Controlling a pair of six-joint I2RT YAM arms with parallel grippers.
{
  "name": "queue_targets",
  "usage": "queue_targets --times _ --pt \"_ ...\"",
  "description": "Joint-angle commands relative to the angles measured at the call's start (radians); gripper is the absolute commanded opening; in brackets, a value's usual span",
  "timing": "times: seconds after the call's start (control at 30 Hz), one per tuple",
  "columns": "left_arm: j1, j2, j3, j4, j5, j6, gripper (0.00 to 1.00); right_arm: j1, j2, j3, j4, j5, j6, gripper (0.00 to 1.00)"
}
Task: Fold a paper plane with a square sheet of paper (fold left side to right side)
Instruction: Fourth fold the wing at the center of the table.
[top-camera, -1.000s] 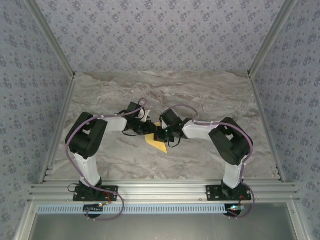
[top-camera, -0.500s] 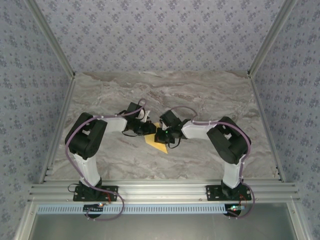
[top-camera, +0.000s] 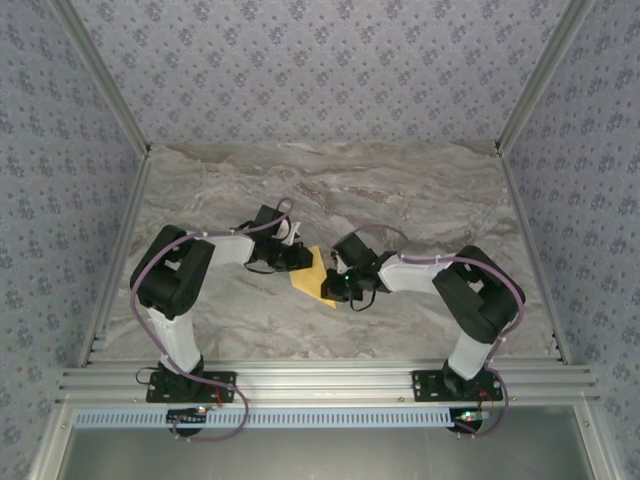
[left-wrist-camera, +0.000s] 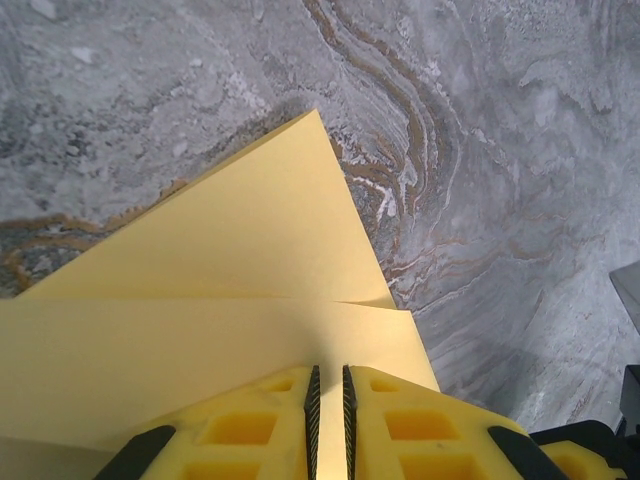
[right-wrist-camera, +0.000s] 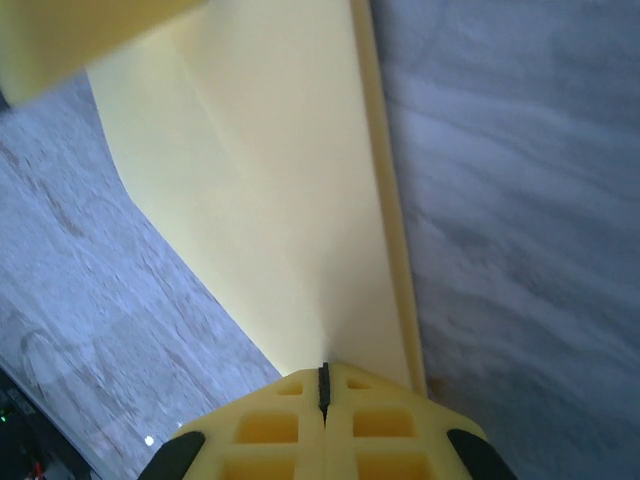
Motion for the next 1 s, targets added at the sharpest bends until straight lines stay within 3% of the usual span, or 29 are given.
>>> queue_targets --times 0.0,0.23,0.4,0.6,0.77,0.97 --pt "0.016 0.002 -0.026 -0.049 -0.054 0.012 0.17 0.010 -0.029 -0.080 -0.155 0.010 0.021 0.00" --pt "0.017 -0.023 -0.017 -0.051 -0.034 0.006 0.21 0.004 -0.119 -0.124 -0.149 0.017 -0.007 0.00" --pt "0.020 -0.099 0.005 -0.031 0.031 -0.038 0.29 -0.033 -0.261 -0.095 -0.202 0.048 -0.145 0.00" --pt "0.050 -0.244 -0.008 -0.044 0.040 -0.074 0.46 -0.124 -0.371 -0.107 -0.137 0.051 -0.253 0.30" --pt "0.082 -0.312 -0.089 -0.063 0.004 -0.104 0.49 -0.140 -0.361 -0.102 -0.024 0.031 -0.320 0.49" --pt "0.084 -0.290 -0.175 0.009 0.013 -0.160 0.49 -0.137 -0.291 -0.052 0.034 0.003 -0.383 0.54"
